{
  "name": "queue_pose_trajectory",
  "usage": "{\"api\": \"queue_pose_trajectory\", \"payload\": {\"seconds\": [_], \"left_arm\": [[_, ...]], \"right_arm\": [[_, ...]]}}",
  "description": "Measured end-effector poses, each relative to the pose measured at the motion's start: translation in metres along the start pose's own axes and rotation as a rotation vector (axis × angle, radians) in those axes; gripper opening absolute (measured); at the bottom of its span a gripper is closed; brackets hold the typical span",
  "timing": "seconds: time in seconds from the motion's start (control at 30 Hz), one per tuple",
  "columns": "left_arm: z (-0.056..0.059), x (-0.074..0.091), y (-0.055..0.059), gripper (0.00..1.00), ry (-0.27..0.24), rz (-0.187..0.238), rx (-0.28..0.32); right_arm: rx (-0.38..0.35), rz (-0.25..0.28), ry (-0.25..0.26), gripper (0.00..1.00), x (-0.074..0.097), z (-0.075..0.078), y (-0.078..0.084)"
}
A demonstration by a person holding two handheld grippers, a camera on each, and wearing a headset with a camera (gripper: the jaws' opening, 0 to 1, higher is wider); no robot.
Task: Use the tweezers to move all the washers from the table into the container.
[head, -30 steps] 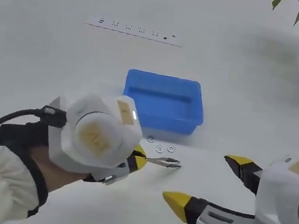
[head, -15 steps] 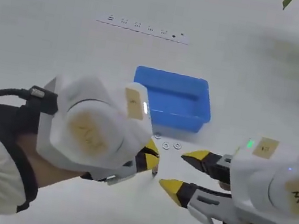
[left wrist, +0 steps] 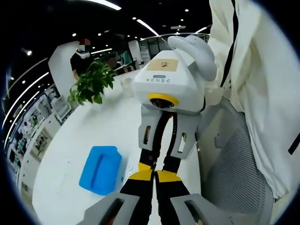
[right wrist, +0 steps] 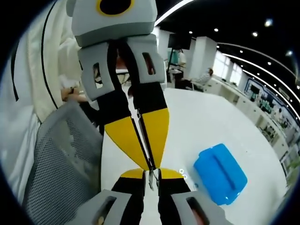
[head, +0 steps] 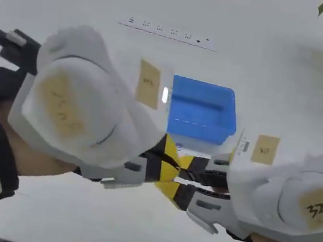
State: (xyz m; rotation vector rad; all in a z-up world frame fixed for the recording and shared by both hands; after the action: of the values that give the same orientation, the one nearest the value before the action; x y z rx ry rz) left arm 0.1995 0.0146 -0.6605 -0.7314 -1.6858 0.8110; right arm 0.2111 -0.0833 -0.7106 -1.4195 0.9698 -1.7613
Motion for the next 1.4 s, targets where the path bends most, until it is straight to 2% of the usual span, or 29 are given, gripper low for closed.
{"api": "queue_pose_trajectory", "payload": {"seconds": [0.07, 0.13, 0.2, 0.23, 0.27, 0.3, 0.33, 0.37, 0.4, 0.47, 0.5, 0.57, 0.6, 0.67, 0.7, 0.77, 0.83, 0.97, 1.03, 1.1, 1.17, 1.2, 1.3, 1.37, 1.4], "left_arm": [[0.001, 0.001, 0.0, 0.0, 0.001, 0.0, -0.01], [0.002, 0.002, 0.0, 0.0, -0.02, 0.004, -0.024], [0.001, 0.003, 0.001, 0.0, -0.086, 0.04, -0.012], [0.001, 0.003, 0.003, 0.0, -0.099, 0.052, 0.0], [0.001, 0.004, 0.004, 0.0, -0.15, 0.077, 0.031], [0.001, 0.006, 0.005, 0.01, -0.171, 0.101, 0.054], [0.002, 0.009, 0.008, 0.06, -0.197, 0.116, 0.101], [0.001, 0.011, 0.01, 0.12, -0.238, 0.124, 0.136], [0.001, 0.015, 0.013, 0.18, -0.288, 0.151, 0.166], [0.003, 0.024, 0.021, 0.24, -0.37, 0.155, 0.235], [0.006, 0.027, 0.024, 0.26, -0.389, 0.162, 0.25], [0.014, 0.035, 0.033, 0.32, -0.466, 0.149, 0.318], [0.016, 0.036, 0.035, 0.34, -0.477, 0.144, 0.33], [0.025, 0.042, 0.047, 0.39, -0.538, 0.113, 0.393], [0.029, 0.045, 0.054, 0.42, -0.578, 0.11, 0.442], [0.036, 0.049, 0.064, 0.48, -0.626, 0.125, 0.511], [0.041, 0.051, 0.067, 0.58, -0.656, 0.149, 0.53], [0.047, 0.057, 0.076, 0.73, -0.763, 0.134, 0.565], [0.048, 0.056, 0.082, 0.84, -0.818, 0.108, 0.572], [0.05, 0.056, 0.088, 0.89, -0.877, 0.07, 0.565], [0.051, 0.055, 0.092, 0.92, -0.92, 0.073, 0.556], [0.051, 0.055, 0.093, 0.94, -0.95, 0.094, 0.56], [0.054, 0.053, 0.096, 0.96, -0.978, 0.119, 0.595], [0.057, 0.048, 0.1, 0.97, -0.96, 0.137, 0.626], [0.058, 0.045, 0.103, 0.98, -0.944, 0.11, 0.629]], "right_arm": [[0.013, -0.001, -0.003, 0.03, 0.0, 0.0, -0.001], [0.027, 0.003, 0.002, 0.02, 0.0, 0.002, -0.001], [0.029, 0.006, 0.013, 0.02, 0.001, 0.004, -0.002], [0.027, 0.006, 0.018, 0.02, 0.001, 0.004, -0.002], [0.019, 0.006, 0.024, 0.01, 0.001, 0.006, -0.001], [0.014, 0.005, 0.027, 0.01, 0.001, 0.007, -0.001], [0.005, 0.005, 0.031, 0.01, 0.0, 0.009, 0.0], [-0.001, 0.006, 0.034, 0.01, 0.0, 0.01, 0.0], [-0.008, 0.009, 0.038, 0.01, 0.0, 0.011, 0.001], [-0.037, 0.022, 0.053, 0.0, -0.001, 0.015, 0.0], [-0.058, 0.032, 0.064, 0.0, -0.002, 0.018, 0.001], [-0.097, 0.043, 0.082, 0.0, -0.004, 0.023, 0.002], [-0.124, 0.058, 0.092, 0.0, -0.007, 0.028, 0.003], [-0.147, 0.064, 0.112, 0.0, -0.011, 0.036, 0.005], [-0.151, 0.07, 0.124, 0.0, -0.012, 0.039, 0.005], [-0.178, 0.084, 0.147, 0.0, -0.017, 0.048, 0.006], [-0.198, 0.085, 0.161, 0.0, -0.02, 0.054, 0.006], [-0.237, 0.111, 0.178, 0.0, -0.029, 0.065, 0.008], [-0.249, 0.12, 0.183, 0.0, -0.034, 0.069, 0.009], [-0.255, 0.126, 0.198, 0.0, -0.039, 0.072, 0.01], [-0.265, 0.133, 0.211, 0.0, -0.043, 0.076, 0.011], [-0.271, 0.136, 0.215, 0.0, -0.045, 0.077, 0.011], [-0.283, 0.144, 0.223, 0.0, -0.051, 0.08, 0.013], [-0.274, 0.14, 0.223, 0.0, -0.054, 0.08, 0.014], [-0.266, 0.134, 0.221, 0.01, -0.056, 0.081, 0.015]]}}
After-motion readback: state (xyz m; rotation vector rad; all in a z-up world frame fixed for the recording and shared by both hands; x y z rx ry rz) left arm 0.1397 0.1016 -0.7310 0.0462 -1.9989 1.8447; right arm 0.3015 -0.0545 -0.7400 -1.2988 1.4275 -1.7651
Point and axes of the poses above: the centre of the closed fingertips' face, and the gripper's own axes: x roughly backward along the fingers, z roughly to its right, y roughly out of its underside, the point moved 9 cm from there along x, roughly backward along the fingers, and after that the axes turned 9 degrees about z, right-handed, at the moved point
